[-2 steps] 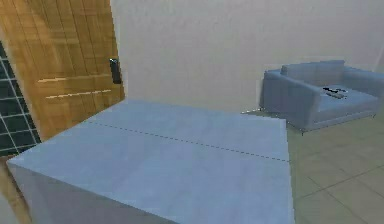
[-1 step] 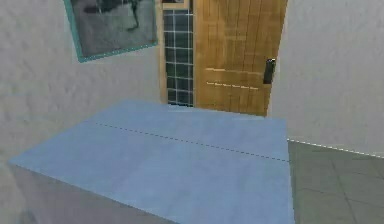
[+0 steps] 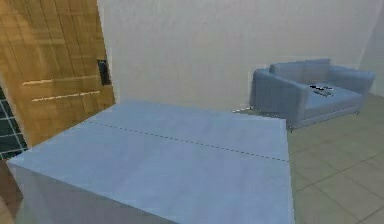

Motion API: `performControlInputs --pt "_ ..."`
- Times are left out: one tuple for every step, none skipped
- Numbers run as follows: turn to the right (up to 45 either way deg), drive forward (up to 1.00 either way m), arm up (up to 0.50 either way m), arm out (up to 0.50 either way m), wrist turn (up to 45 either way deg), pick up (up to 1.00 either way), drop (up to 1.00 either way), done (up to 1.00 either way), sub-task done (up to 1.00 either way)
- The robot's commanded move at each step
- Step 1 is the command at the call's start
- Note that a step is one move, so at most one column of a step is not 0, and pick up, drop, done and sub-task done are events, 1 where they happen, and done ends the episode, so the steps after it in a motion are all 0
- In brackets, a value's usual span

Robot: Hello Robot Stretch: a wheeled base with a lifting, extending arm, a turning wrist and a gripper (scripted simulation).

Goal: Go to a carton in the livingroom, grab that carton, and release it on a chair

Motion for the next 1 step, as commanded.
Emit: performControlInputs --pt "45.0 0.00 0.00 0.00 0.0 0.00 0.00 0.00 0.00"
